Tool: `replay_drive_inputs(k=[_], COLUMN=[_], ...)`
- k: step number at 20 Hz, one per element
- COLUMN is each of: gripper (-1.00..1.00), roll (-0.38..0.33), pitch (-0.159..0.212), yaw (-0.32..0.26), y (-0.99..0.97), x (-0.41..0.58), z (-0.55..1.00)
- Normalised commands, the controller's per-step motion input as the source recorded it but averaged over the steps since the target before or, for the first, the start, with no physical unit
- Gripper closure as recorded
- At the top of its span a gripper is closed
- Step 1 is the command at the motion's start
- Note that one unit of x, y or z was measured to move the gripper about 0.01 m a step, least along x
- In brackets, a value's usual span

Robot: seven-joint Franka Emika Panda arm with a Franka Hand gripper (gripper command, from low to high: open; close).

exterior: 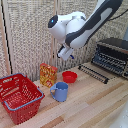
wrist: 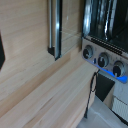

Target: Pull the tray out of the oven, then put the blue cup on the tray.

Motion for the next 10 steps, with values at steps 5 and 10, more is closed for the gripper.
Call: replay_drive_inputs(k=[5, 10], gripper=[-1.0, -1.0], roll=[-0.255, -0.238], pitch=[0.017, 0.008], yaw=[0.067, 0.053], y=[-0.48, -0.49], x=[0.0, -0.016], z=[-0.07, -0.14])
